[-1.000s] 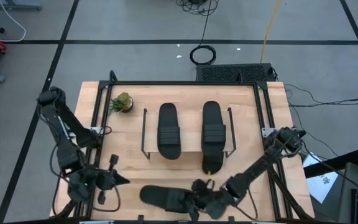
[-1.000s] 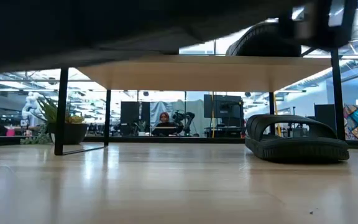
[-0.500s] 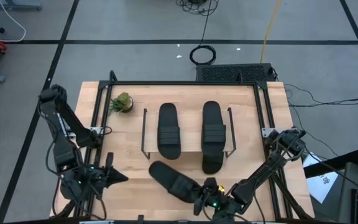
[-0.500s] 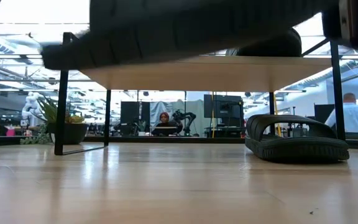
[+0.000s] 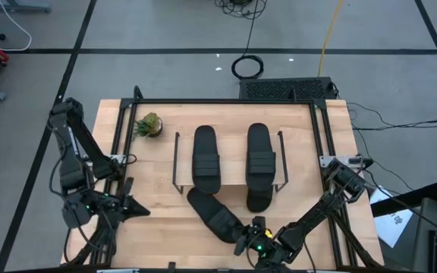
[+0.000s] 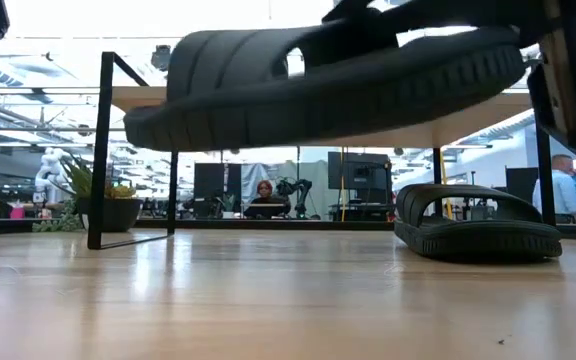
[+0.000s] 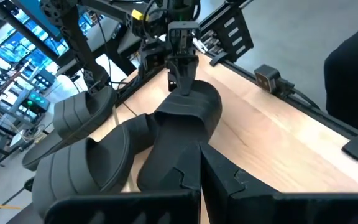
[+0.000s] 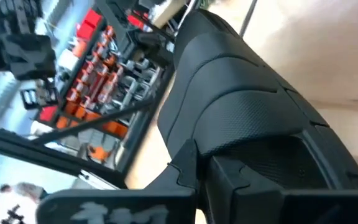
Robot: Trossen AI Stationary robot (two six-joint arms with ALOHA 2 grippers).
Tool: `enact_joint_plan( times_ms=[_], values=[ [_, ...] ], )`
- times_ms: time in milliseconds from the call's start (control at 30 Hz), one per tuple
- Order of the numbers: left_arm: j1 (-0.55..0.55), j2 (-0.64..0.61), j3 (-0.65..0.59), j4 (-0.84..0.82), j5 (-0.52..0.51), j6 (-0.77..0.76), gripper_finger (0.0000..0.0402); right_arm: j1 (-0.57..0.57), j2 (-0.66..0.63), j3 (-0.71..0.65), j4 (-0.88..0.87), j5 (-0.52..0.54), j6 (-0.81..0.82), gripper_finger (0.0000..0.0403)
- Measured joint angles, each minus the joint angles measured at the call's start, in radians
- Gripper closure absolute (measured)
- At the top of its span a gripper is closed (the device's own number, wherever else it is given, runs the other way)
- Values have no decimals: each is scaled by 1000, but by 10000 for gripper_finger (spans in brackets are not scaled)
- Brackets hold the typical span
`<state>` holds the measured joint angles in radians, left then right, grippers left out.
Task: Pick and place slides into the shelf
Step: Put the left black slide under the shelf
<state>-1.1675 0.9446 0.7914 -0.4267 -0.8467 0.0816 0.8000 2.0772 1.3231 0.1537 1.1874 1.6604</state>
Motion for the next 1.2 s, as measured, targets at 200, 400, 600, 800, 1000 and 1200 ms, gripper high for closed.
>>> enact_joint_plan(
  times_ms=[200, 400, 600, 800, 1000, 1200],
  values=[
    [0, -10, 0, 0, 0, 1, 401, -10, 0, 0, -13, -25, 41, 402],
    [0, -10, 0, 2, -1, -5, 401, -38, 21, 0, -16, -33, 79, 402],
    [0, -9, 1, 1, -9, -9, 401, -75, 54, 0, -6, 11, 144, 402],
    [0, -9, 1, 0, -9, -8, 401, -81, 71, 6, -1, 84, 204, 402],
    [0, -9, 1, -4, -11, -4, 401, -92, 71, 7, 31, 125, 206, 402],
    [0, -9, 1, 6, -13, -1, 401, -134, 71, 7, 27, 38, 234, 403]
  ],
)
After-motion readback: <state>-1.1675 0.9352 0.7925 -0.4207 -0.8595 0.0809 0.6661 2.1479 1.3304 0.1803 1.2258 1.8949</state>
